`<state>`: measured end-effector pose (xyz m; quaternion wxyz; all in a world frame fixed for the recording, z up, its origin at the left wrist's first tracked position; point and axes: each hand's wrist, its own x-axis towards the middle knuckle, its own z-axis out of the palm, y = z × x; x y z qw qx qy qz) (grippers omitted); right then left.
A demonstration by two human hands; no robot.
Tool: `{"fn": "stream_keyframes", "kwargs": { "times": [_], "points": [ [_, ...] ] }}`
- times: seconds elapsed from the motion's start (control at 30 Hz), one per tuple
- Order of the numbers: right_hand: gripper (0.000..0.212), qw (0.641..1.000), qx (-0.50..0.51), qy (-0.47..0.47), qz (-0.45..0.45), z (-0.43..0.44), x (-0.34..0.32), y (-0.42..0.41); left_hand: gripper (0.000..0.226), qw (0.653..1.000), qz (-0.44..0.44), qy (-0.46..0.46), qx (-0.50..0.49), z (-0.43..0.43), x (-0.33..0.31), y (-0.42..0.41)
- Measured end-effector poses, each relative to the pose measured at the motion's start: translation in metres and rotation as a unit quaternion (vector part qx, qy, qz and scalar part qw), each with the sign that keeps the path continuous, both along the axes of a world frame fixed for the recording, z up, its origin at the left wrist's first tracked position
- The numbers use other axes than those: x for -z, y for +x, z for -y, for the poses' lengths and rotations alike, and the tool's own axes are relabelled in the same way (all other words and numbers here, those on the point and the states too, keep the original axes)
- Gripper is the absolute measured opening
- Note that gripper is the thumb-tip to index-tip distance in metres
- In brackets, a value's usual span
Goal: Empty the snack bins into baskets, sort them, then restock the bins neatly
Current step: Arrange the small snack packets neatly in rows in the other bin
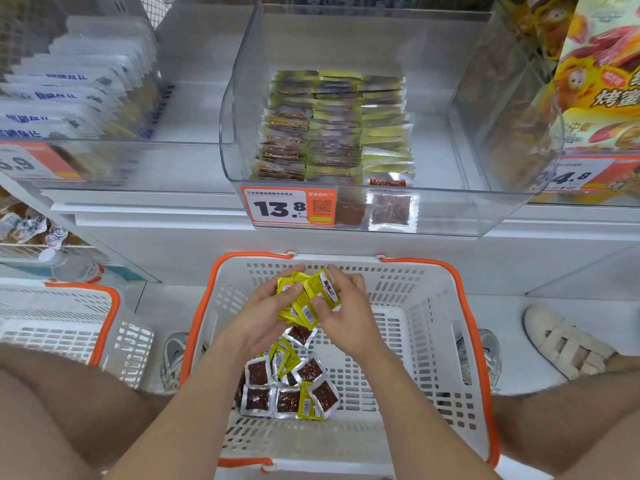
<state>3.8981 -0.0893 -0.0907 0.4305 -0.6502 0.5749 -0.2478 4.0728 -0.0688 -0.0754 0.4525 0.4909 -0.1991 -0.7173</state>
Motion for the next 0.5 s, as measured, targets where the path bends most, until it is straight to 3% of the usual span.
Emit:
{"fn": "stream_keyframes", "kwargs": {
  "times": [0.1,0.23,0.37,0.5],
  "points": [
    [0.044,0.996,-0.003,0.079,0.049,0.004,-0.003,0.003,0.035,0.998,0.057,-0.006,-0.025,0.001,-0.004,-0.005],
    [0.041,0.986,0.006,0.119,0.117,-0.001,-0.001,0.014,0.054,0.983,0.129,0.001,-0.132,0.005,-0.002,-0.016],
    [0.039,0.996,-0.015,0.075,0.042,-0.008,-0.001,0.025,0.059,0.981,0.032,0.045,-0.188,0.011,-0.003,-0.021],
    [0.035,0.999,0.005,0.029,-0.039,-0.017,0.002,0.035,0.028,0.976,0.036,0.057,-0.205,0.016,0.006,-0.019]
  ]
}}
